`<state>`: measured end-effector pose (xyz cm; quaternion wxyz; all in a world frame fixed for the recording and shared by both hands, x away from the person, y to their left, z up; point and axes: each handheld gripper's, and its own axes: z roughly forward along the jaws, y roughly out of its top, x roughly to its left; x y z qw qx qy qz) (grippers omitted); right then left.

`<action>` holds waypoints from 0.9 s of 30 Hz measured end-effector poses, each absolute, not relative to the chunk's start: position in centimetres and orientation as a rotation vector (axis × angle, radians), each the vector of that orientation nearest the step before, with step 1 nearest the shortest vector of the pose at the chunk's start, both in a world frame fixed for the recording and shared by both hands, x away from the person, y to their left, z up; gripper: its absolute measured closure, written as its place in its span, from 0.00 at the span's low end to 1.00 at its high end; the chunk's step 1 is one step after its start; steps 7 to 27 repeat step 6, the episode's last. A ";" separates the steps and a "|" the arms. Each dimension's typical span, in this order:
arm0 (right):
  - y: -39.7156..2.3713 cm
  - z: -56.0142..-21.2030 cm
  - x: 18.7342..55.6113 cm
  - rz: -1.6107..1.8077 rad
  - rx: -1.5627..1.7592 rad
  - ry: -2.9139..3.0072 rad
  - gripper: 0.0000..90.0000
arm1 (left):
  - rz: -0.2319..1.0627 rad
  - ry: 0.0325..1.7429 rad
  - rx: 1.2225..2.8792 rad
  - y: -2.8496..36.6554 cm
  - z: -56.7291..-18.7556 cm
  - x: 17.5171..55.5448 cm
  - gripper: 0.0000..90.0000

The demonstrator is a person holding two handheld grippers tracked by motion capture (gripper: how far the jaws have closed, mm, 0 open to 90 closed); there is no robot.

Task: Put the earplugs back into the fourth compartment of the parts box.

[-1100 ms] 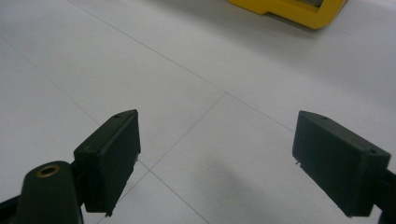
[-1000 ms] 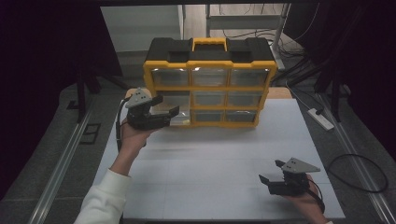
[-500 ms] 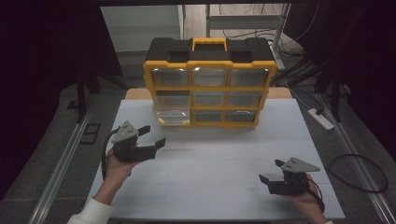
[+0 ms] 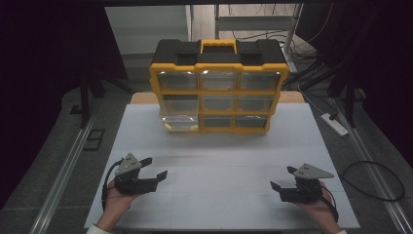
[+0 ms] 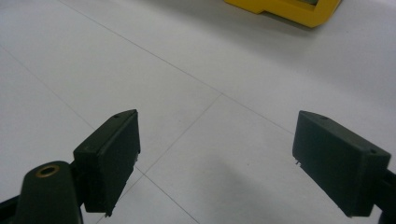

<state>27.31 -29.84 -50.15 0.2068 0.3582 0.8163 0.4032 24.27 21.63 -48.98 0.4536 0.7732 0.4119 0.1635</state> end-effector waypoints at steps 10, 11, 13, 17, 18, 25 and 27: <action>-30.0 -50.0 27.3 1.145 0.999 2.263 0.18 | 0.414 1.000 1.921 21.4 -49.2 24.3 0.24; -30.0 -50.0 27.3 1.145 0.999 2.263 0.18 | 0.414 1.000 1.921 21.4 -49.2 24.3 0.24; -30.0 -50.0 27.3 1.145 0.999 2.263 0.18 | 0.414 1.000 1.921 21.4 -49.2 24.3 0.24; -30.0 -50.0 27.3 1.145 0.999 2.263 0.18 | 0.414 1.000 1.921 21.4 -49.2 24.3 0.24; -30.0 -50.0 27.3 1.145 0.999 2.263 0.18 | 0.414 1.000 1.921 21.4 -49.2 24.3 0.24; -30.0 -50.0 27.3 1.145 0.999 2.263 0.18 | 0.414 1.000 1.921 21.4 -49.2 24.3 0.24; -30.0 -50.0 27.3 1.145 0.999 2.263 0.18 | 0.414 1.000 1.921 21.4 -49.2 24.3 0.24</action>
